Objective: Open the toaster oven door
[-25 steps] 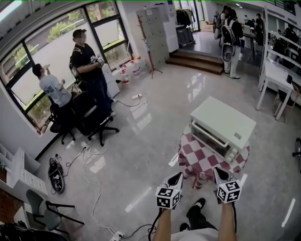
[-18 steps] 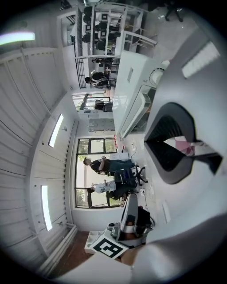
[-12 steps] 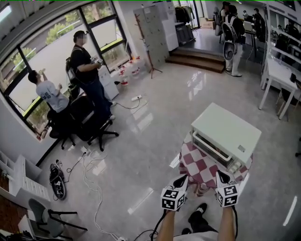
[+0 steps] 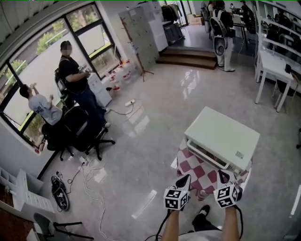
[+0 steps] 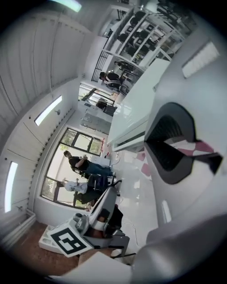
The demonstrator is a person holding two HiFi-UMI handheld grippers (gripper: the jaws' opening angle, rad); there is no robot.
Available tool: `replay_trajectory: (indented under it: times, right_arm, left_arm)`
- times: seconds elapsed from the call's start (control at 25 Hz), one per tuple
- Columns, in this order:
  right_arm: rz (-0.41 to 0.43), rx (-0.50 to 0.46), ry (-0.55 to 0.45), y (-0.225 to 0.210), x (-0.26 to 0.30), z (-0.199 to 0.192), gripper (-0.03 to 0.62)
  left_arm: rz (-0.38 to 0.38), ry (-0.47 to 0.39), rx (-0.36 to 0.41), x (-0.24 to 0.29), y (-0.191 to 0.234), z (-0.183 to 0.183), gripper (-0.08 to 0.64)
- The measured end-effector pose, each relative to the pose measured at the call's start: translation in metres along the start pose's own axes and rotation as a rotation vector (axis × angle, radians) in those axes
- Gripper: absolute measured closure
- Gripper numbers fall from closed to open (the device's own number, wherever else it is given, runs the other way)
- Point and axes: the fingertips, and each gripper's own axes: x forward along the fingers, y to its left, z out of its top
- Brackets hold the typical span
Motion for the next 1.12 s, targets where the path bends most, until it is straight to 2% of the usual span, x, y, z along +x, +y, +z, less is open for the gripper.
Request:
replay_trajectory:
  times: [0.12, 0.28, 0.48, 0.6, 0.84, 1.12]
  right_arm:
    - [0.01, -0.034, 0.013, 0.0, 0.017, 0.004, 0.589]
    - [0.046, -0.024, 0.013, 0.0, 0.037, 0.018, 0.587]
    - [0.091, -0.066, 0.052, -0.006, 0.047, 0.023, 0.535]
    - [0.125, -0.114, 0.089, 0.009, 0.056, 0.016, 0.466]
    - [0.129, -0.176, 0.082, 0.03, 0.096, 0.022, 0.462]
    - [0.083, -0.228, 0.145, 0.006, 0.092, 0.001, 0.466]
  left_arm:
    - [-0.002, 0.007, 0.004, 0.013, 0.006, 0.004, 0.557]
    - [0.006, 0.013, 0.018, 0.023, 0.016, 0.014, 0.557]
    - [0.005, 0.01, 0.028, 0.034, 0.016, 0.027, 0.557]
    - [0.004, 0.013, 0.042, 0.033, 0.025, 0.024, 0.557]
    - [0.021, 0.001, 0.097, 0.04, 0.063, 0.034, 0.557]
    - [0.002, 0.047, 0.075, 0.058, 0.039, 0.014, 0.557]
